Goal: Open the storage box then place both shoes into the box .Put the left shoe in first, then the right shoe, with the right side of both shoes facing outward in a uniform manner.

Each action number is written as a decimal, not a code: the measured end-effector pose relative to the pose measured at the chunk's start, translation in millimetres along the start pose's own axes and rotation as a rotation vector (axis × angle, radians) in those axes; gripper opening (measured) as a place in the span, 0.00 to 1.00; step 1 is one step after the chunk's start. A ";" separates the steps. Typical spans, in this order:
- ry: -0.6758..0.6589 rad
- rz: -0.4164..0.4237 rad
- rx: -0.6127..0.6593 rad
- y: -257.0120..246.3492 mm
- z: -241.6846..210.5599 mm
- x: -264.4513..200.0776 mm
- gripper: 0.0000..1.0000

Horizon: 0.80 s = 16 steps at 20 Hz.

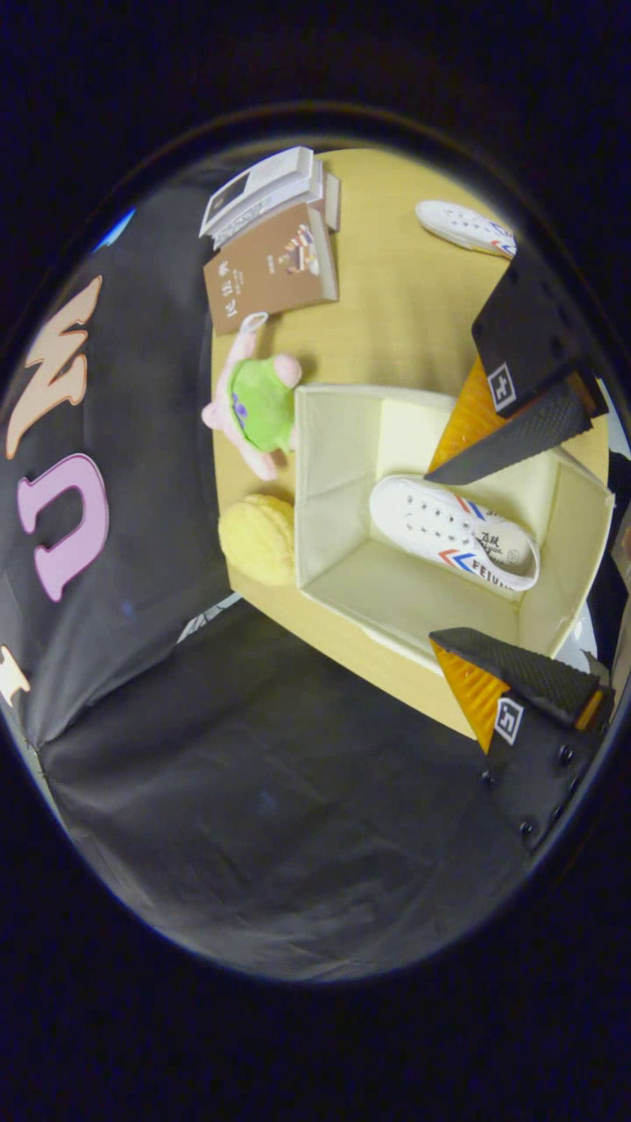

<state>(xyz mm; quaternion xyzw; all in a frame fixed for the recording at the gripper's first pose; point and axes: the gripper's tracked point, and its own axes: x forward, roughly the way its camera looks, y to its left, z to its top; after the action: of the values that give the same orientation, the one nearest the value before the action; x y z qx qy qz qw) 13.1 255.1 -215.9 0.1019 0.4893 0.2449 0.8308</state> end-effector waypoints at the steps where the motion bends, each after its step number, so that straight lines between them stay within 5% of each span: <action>1: -0.018 -0.008 -0.010 -9.4 2.8 -8.1 1.00; 16: -0.030 -0.267 -0.121 -176.9 -16.9 -106.1 1.00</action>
<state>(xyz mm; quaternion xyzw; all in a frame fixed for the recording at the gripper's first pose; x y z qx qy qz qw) 10.3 48.2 -215.7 -0.0107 0.4704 0.1596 0.8678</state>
